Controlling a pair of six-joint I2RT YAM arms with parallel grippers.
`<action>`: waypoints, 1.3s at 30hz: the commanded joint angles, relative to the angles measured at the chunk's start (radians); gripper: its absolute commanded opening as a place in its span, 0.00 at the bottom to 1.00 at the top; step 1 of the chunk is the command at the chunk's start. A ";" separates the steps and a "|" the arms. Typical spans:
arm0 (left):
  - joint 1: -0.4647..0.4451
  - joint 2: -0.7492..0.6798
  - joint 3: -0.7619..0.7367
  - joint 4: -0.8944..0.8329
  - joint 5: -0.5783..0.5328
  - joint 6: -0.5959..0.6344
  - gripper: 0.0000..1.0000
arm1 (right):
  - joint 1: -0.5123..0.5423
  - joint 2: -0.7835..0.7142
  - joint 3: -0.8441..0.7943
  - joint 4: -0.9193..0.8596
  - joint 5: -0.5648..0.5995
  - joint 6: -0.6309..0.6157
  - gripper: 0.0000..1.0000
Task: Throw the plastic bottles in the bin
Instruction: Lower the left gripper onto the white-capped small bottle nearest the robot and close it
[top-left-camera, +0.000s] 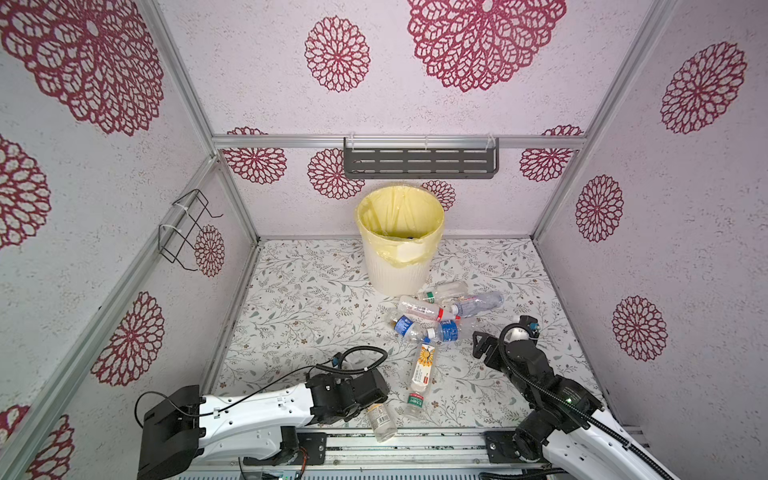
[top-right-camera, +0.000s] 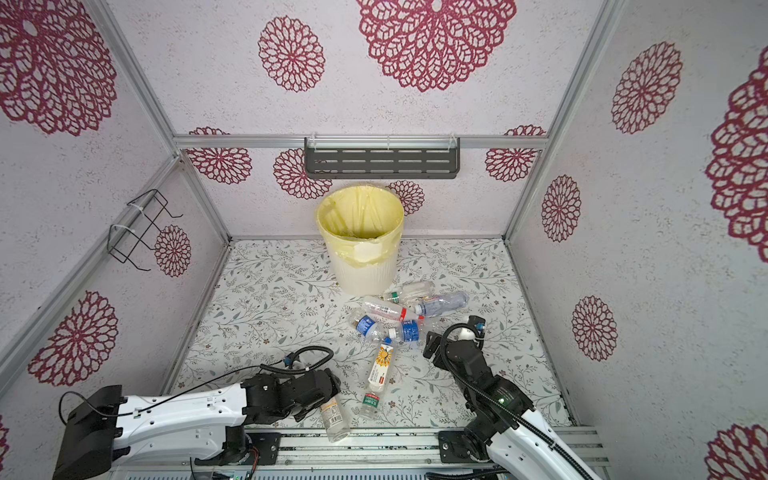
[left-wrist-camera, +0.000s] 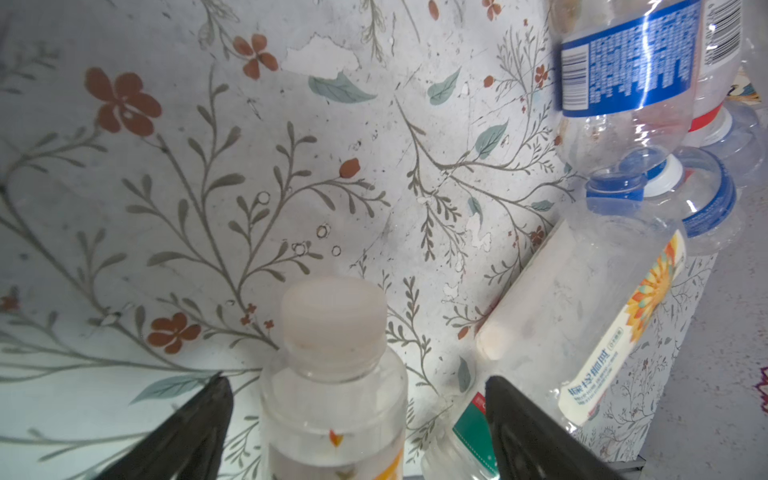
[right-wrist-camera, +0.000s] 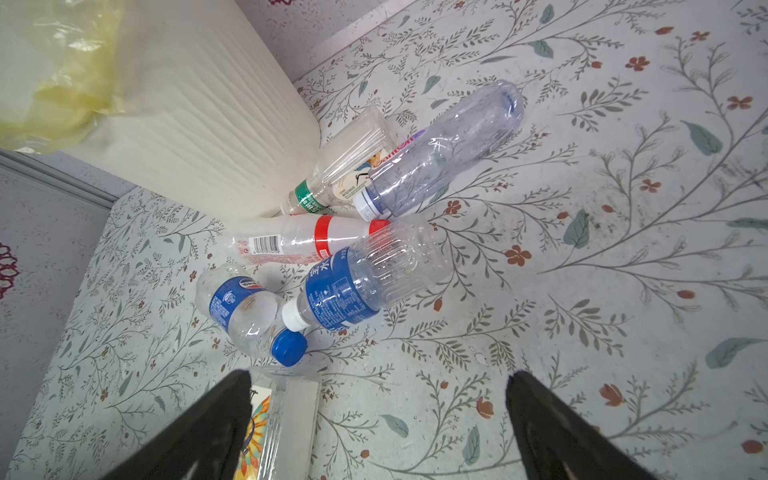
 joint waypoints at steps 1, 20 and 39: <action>0.004 0.015 -0.023 0.042 0.052 0.007 0.97 | -0.005 0.004 0.002 0.005 0.044 0.008 0.99; 0.093 0.226 0.054 0.150 0.211 0.171 0.68 | -0.010 0.050 0.032 0.019 0.003 0.007 0.99; 0.234 0.075 0.053 0.168 0.146 0.306 0.42 | -0.010 0.052 0.019 -0.003 0.028 0.063 0.99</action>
